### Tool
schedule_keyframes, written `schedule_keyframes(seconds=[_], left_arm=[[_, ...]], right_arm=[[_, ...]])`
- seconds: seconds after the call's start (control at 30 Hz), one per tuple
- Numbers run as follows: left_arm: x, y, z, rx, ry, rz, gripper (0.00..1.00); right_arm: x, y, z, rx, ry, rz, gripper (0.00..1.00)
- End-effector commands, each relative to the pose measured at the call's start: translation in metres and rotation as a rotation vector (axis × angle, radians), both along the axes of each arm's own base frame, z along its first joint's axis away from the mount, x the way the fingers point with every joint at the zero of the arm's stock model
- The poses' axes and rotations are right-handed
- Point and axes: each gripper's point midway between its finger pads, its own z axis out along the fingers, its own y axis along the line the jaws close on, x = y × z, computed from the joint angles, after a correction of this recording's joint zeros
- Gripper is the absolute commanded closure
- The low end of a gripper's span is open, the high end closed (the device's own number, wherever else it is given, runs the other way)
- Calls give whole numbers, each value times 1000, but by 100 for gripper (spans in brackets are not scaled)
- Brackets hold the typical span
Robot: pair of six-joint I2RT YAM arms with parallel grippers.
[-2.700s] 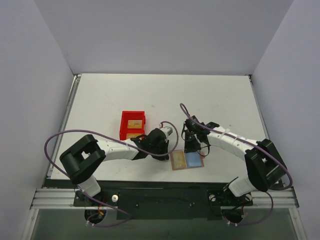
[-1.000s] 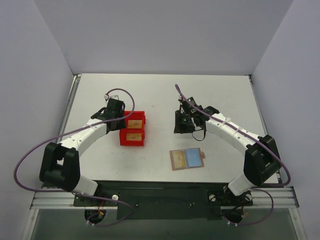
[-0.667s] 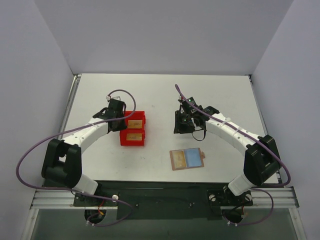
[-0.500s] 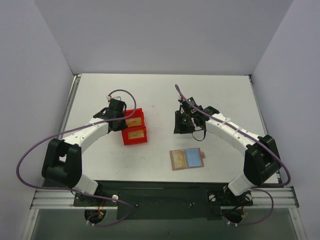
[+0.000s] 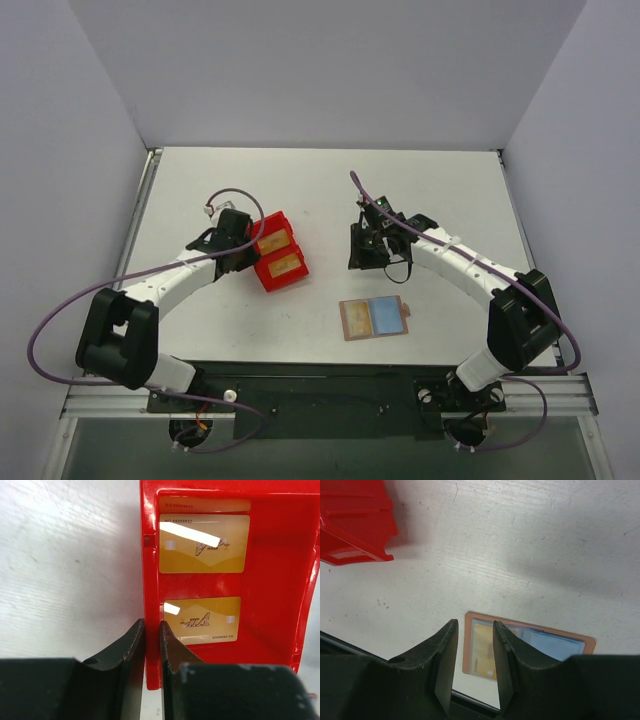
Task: Put the credit cards into the card holder
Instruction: Pick up the storage box at the center of the board.
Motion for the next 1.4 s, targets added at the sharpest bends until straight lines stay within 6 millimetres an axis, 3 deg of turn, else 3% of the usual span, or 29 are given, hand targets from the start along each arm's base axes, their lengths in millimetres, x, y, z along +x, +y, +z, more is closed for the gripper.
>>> schedule_keyframes(seconds=[0.0, 0.17, 0.33, 0.4, 0.57, 0.8, 0.97, 1.13, 1.23, 1.27, 1.3, 1.33, 1.37], left_arm=[[-29, -23, -14, -140, 63, 104, 100], [-54, -24, -11, -124, 90, 284, 100], [-61, -9, 6, -8, 81, 382, 100], [-63, -6, 10, 20, 88, 390, 90], [-66, -2, 12, 24, 82, 392, 81], [-65, -9, 14, 7, 82, 349, 61], [-59, -13, 32, -15, 37, 308, 51], [-38, -28, 74, -46, -88, 149, 41], [-15, -40, 98, -3, -191, -125, 37], [-7, -60, 110, -60, -229, -245, 37], [1, -55, 112, -20, -253, -326, 36], [6, -73, 119, -57, -261, -446, 35], [9, -70, 116, -8, -251, -513, 35]], right_arm=[[-2, -4, -4, -8, 16, -7, 70], [-3, -4, -4, -6, 19, -8, 70], [-5, -5, -6, -7, 20, -11, 70], [-5, -6, -6, -5, 20, -15, 70], [-7, -7, -6, -4, 21, -18, 70], [-8, -7, -6, -2, 22, -18, 70], [-6, -7, -4, -2, 13, -22, 70], [-5, -7, -2, -1, 6, -22, 70], [-5, -6, 0, 2, 4, -15, 70], [-5, -6, -1, 3, 6, -16, 70], [-6, -6, 0, 4, 5, -7, 70], [-7, -6, -1, 5, 9, -1, 70], [-7, -6, 0, 3, 8, 3, 70]])
